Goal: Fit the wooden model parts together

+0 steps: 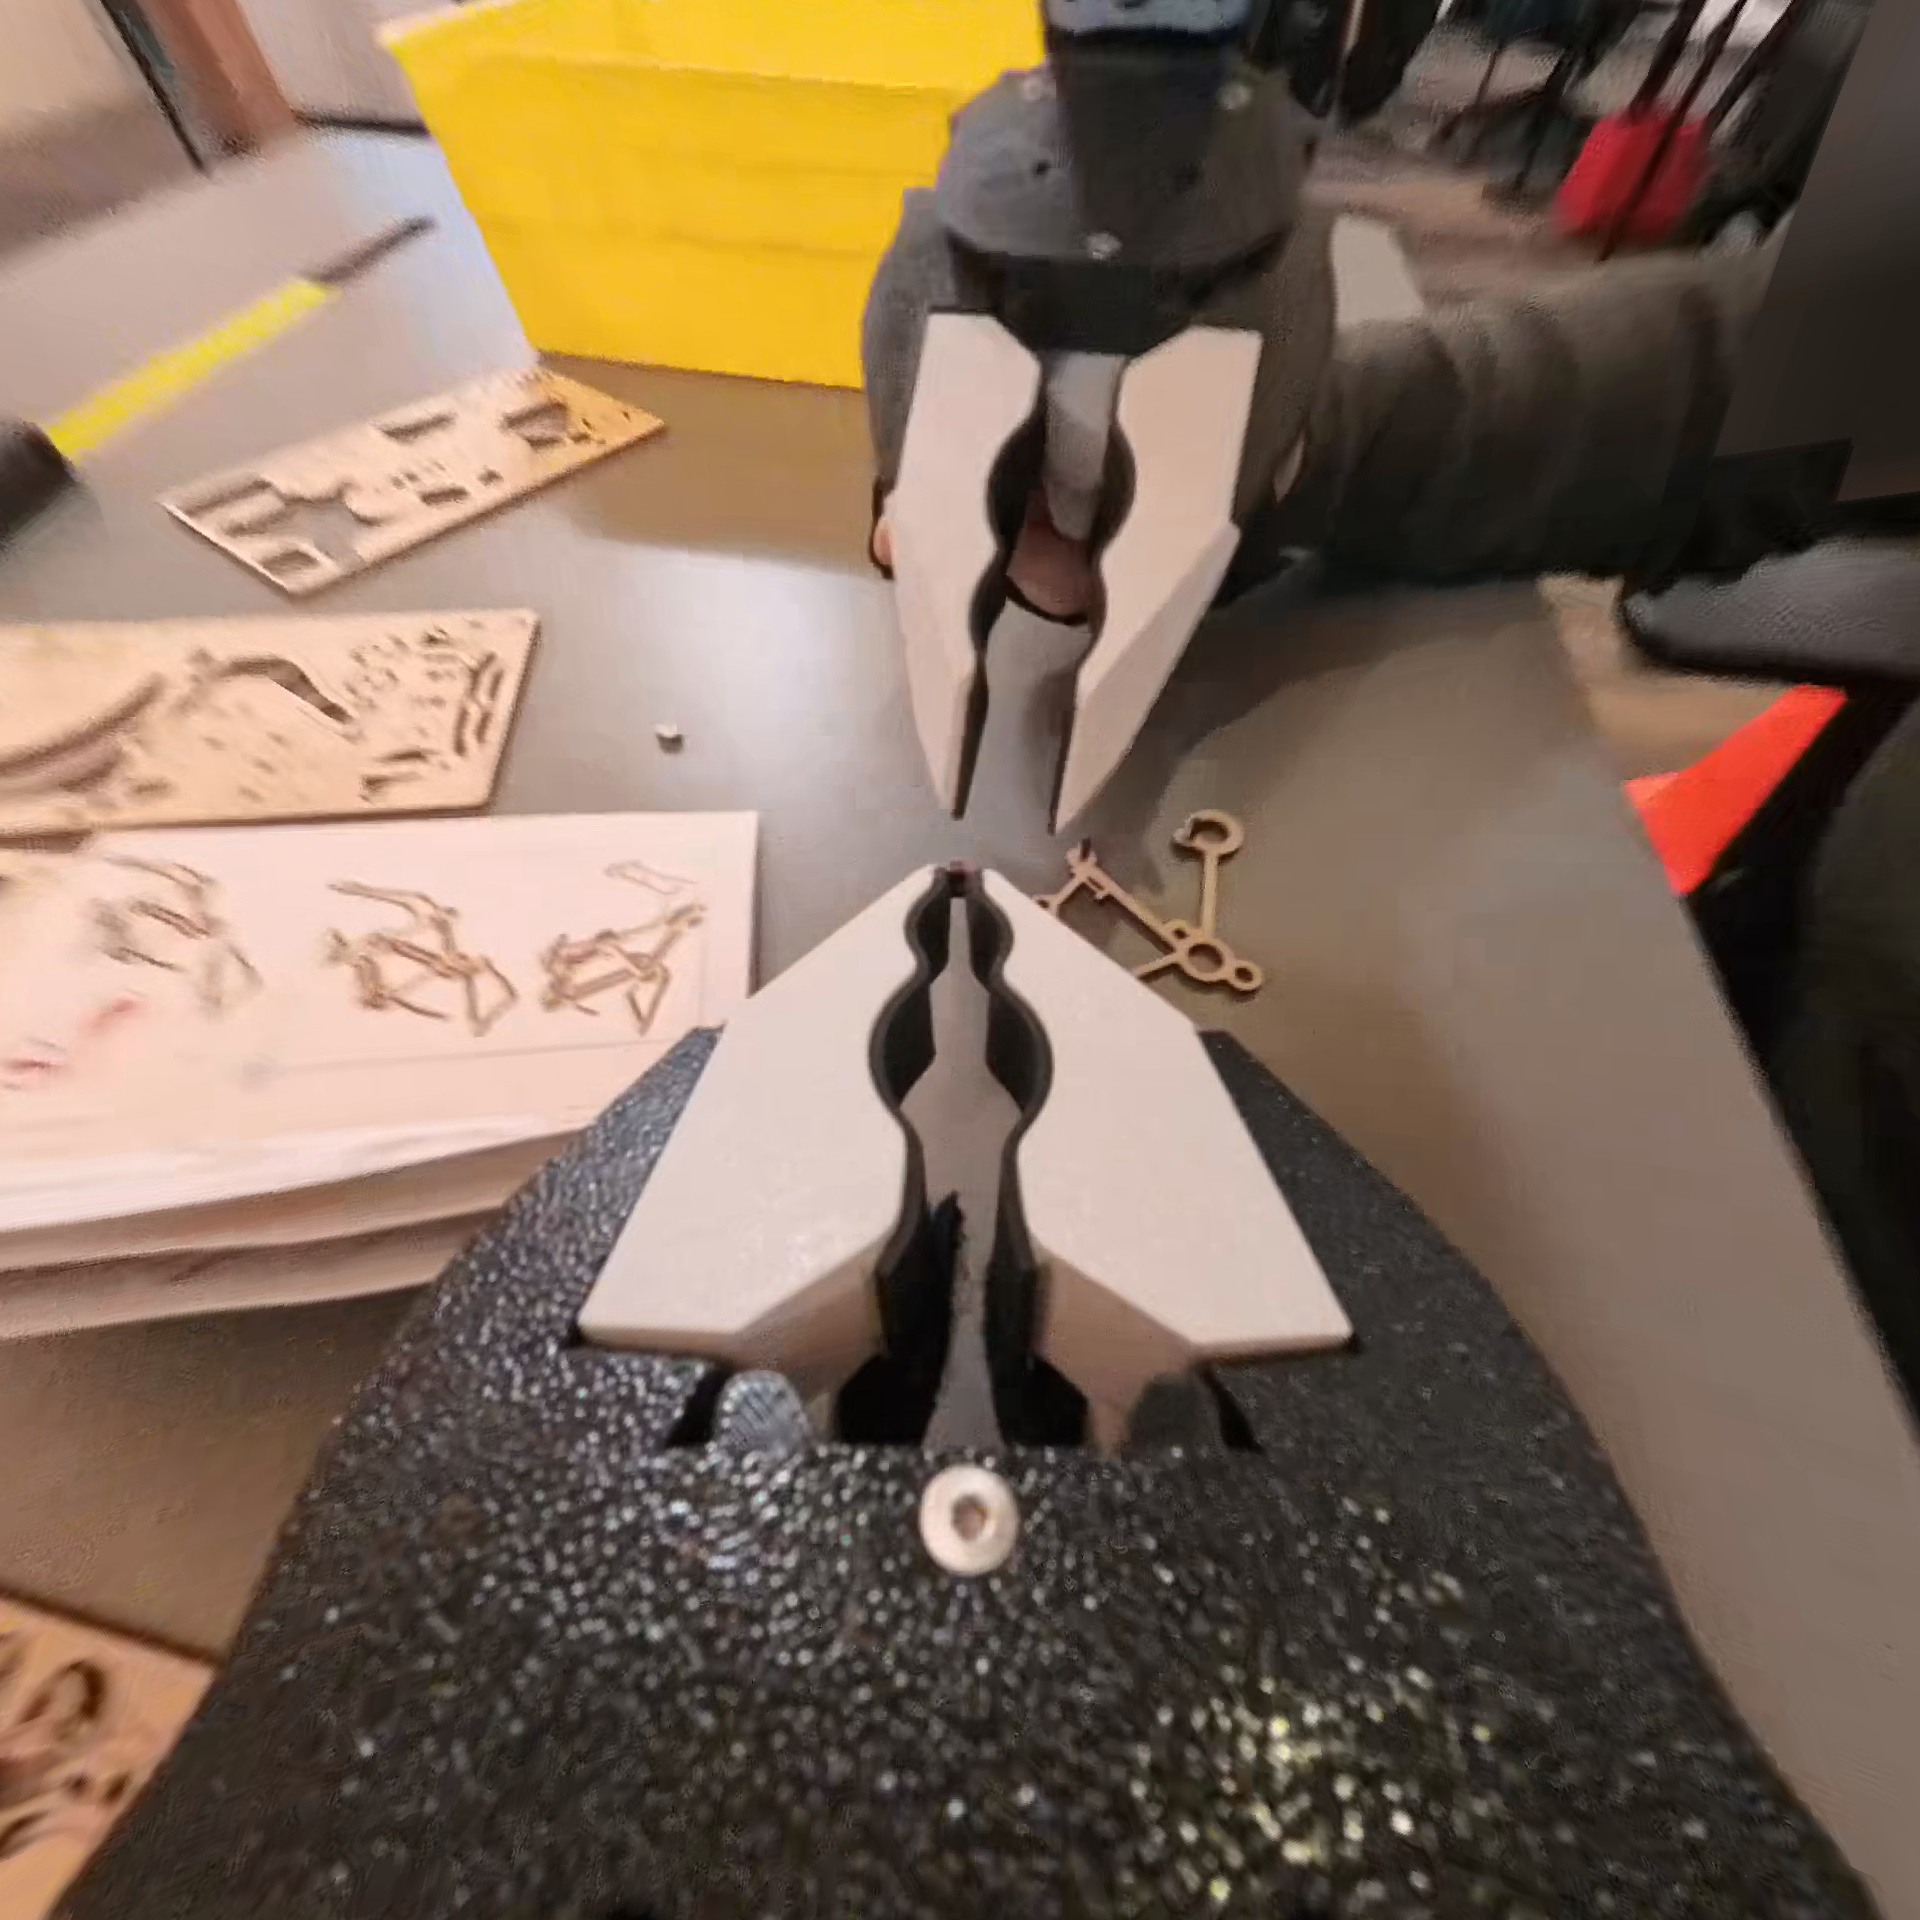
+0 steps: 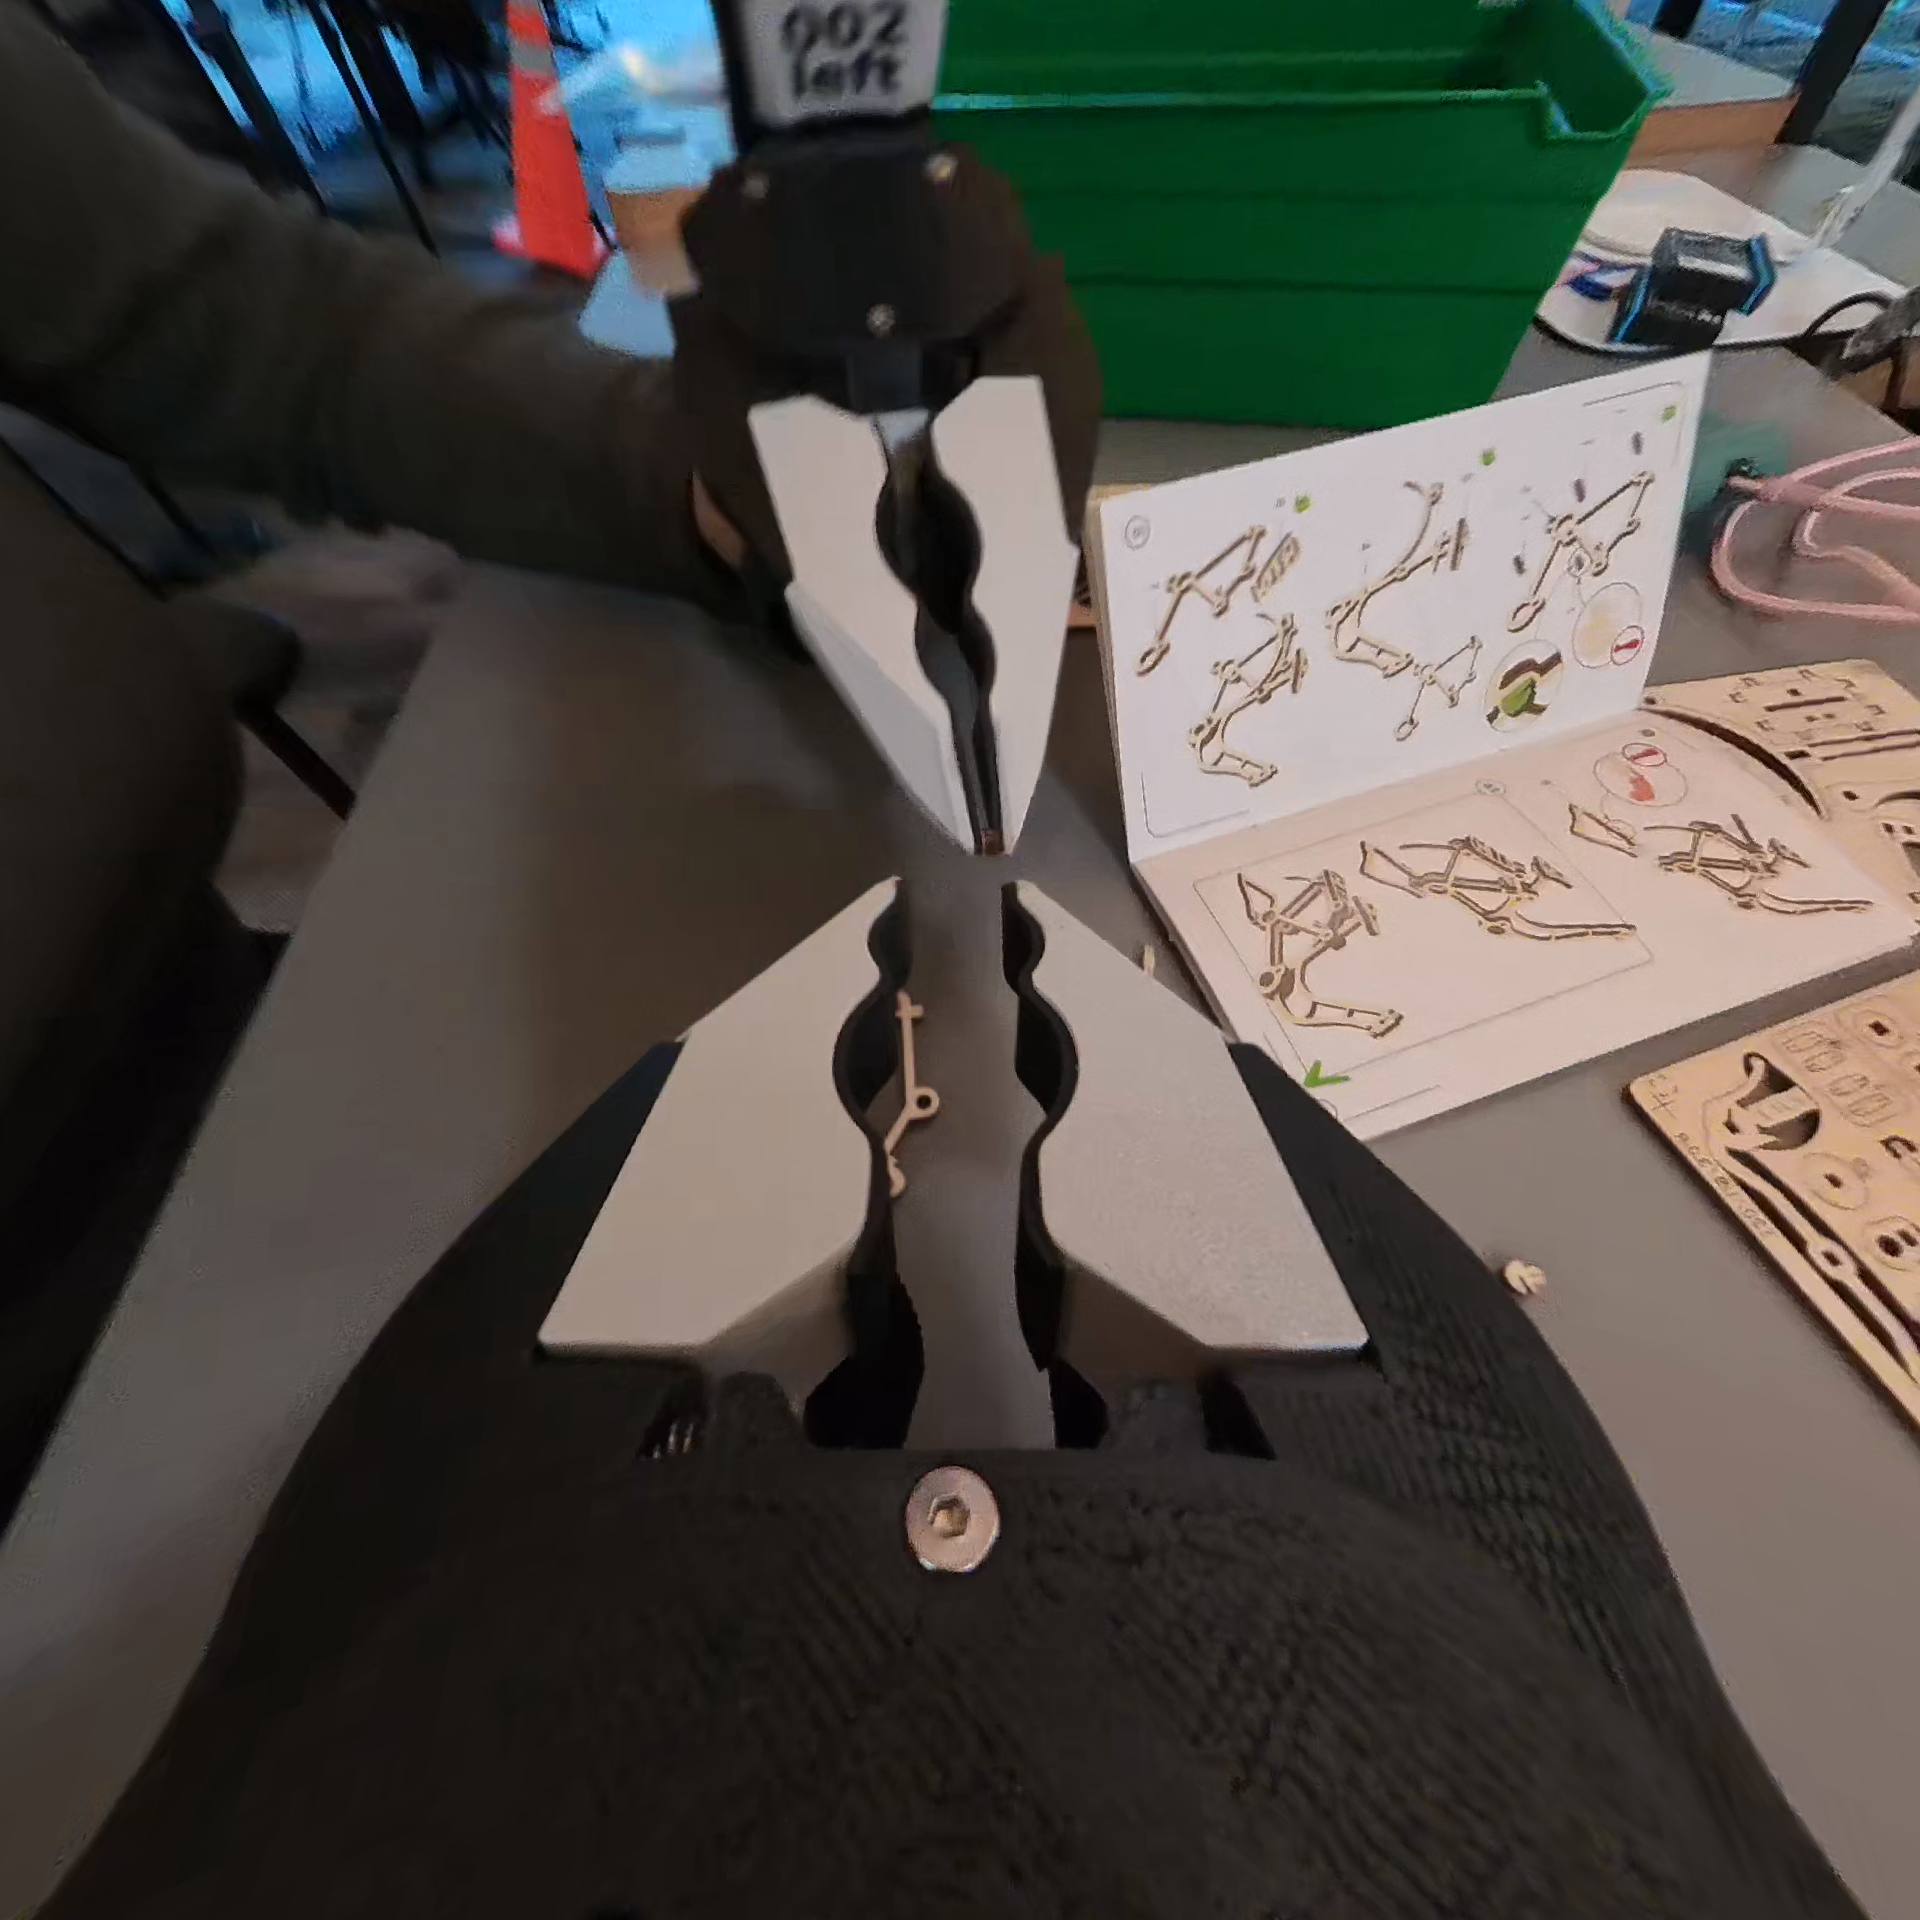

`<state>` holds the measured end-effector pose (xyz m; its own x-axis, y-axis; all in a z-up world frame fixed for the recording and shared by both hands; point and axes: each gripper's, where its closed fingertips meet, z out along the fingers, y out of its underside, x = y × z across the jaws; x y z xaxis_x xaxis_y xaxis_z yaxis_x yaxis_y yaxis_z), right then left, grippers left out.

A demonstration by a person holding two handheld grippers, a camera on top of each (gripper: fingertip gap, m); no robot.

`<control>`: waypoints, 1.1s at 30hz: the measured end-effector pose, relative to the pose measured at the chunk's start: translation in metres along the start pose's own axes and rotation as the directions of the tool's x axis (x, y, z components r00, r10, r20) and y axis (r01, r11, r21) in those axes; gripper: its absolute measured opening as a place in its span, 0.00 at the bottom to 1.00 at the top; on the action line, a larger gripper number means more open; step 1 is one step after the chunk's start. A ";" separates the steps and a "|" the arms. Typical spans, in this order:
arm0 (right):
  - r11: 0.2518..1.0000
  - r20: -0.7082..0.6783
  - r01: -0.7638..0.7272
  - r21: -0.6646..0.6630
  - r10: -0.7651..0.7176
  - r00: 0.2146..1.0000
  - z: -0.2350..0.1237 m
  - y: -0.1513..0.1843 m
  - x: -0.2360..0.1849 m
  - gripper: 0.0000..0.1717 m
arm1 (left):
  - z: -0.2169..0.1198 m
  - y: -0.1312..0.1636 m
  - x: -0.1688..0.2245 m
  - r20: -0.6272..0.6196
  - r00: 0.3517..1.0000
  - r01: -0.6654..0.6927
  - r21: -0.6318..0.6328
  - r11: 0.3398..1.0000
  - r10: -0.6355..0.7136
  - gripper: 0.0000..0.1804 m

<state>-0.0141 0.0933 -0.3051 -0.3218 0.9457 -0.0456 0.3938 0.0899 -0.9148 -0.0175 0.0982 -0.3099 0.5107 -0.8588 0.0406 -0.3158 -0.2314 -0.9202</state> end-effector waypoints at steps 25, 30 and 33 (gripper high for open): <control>0.995 0.030 -0.030 -0.097 0.033 0.999 0.013 0.020 -0.004 0.00 | 0.006 0.024 0.007 -0.103 0.978 0.164 -0.145 0.976 -0.179 0.00; 0.990 -0.017 -0.009 -0.142 0.007 1.000 0.011 0.025 0.003 0.00 | 0.001 0.045 0.011 -0.134 0.824 0.495 -0.301 0.815 -0.550 0.01; 0.987 -0.031 0.022 -0.161 -0.027 0.999 0.012 0.027 0.003 0.00 | 0.000 0.044 0.011 -0.157 0.755 0.576 -0.307 0.758 -0.637 0.01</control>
<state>-0.0149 0.0943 -0.3346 -0.3057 0.9521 -0.0080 0.5200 0.1599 -0.8390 -0.0259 0.0781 -0.3497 0.4607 -0.5727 0.6781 -0.1911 -0.8101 -0.5543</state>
